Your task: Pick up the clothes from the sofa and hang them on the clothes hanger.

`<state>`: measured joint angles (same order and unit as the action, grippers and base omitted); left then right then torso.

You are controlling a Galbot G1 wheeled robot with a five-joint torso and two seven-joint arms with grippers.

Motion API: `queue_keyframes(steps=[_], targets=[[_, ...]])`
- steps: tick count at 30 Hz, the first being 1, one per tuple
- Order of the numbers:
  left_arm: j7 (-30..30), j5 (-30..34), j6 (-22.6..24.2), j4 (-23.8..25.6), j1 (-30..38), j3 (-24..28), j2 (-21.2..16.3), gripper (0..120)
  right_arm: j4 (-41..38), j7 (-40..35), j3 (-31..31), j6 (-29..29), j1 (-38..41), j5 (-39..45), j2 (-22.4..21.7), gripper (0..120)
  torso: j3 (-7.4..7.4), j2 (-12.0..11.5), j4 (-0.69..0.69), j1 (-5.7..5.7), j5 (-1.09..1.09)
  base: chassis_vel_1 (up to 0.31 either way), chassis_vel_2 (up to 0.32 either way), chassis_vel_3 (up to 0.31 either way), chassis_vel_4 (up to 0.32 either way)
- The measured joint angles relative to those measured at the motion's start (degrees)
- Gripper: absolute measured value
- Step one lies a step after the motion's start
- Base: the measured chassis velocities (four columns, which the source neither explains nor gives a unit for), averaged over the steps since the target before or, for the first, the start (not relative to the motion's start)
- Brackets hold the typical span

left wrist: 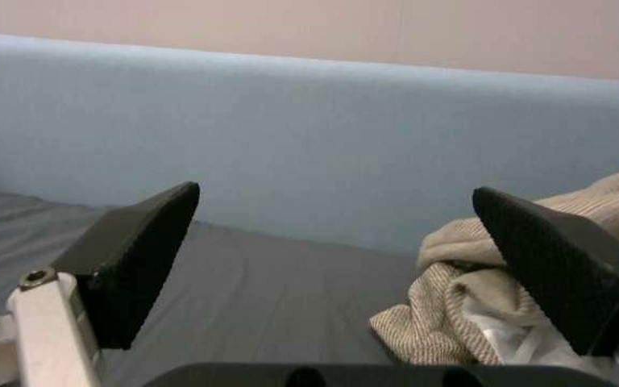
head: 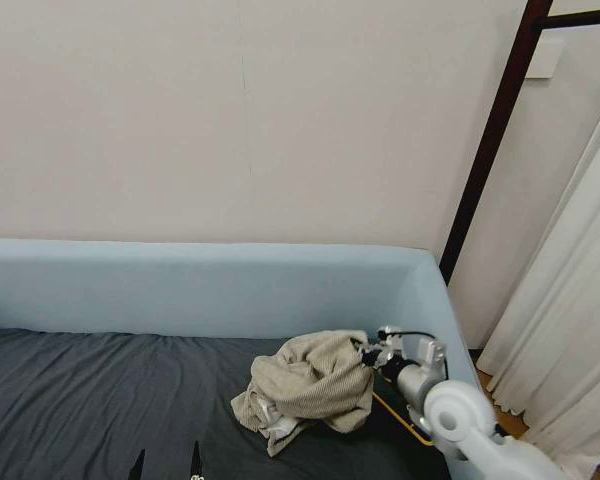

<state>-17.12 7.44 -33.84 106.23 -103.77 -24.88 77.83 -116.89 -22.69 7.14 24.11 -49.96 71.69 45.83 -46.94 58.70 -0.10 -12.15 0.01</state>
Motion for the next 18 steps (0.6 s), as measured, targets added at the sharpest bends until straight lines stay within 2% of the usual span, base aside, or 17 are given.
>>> queue_keyframes(steps=[4, 6, 8, 10, 15, 18], targets=[[-0.01, 0.80, 0.53, 0.52, 0.13, 0.08, -0.12, 100, -6.38, -2.13, 4.58, 0.20, 2.65, 7.92, -7.72, 0, 0.00, 0.00, 0.00, 0.00, 0.00, 0.000, 0.000, 0.000, 0.000], [-0.01, 0.87, 0.58, 0.61, 0.14, 0.09, -0.12, 100, -7.00, -2.44, 5.11, 0.33, 3.23, 8.96, -8.46, 0, 0.00, 0.00, 0.00, 0.00, 0.01, 0.000, 0.000, 0.000, 0.000], [-0.03, 1.16, 0.77, 0.89, 0.31, 0.06, -0.12, 100, -9.22, -3.67, 7.61, 1.29, 6.86, 13.46, -11.71, 0, 0.00, 0.00, 0.01, 0.00, 0.00, 0.000, 0.000, 0.000, 0.000], [-0.04, 1.33, 0.87, 0.89, 0.48, 0.04, -0.18, 100, -9.66, -3.85, 8.87, 1.77, 8.99, 15.51, -13.36, 0, 0.00, 0.00, 0.02, 0.00, 0.00, 0.000, 0.000, 0.000, 0.000], [-0.24, 1.86, 1.30, 0.52, 1.44, 0.03, -0.63, 100, -9.75, -4.03, 13.46, 3.26, 17.08, 24.91, -21.58, 0, 0.00, 0.00, 0.00, 0.00, -0.02, 0.000, 0.000, 0.000, 0.000], [-0.34, 2.25, 1.55, 0.52, 1.73, 0.05, -0.65, 100, -9.77, -4.00, 14.35, 3.60, 18.69, 27.58, -24.04, 0, 0.00, 0.00, -0.01, 0.00, -0.02, 0.000, 0.000, 0.000, 0.000]])
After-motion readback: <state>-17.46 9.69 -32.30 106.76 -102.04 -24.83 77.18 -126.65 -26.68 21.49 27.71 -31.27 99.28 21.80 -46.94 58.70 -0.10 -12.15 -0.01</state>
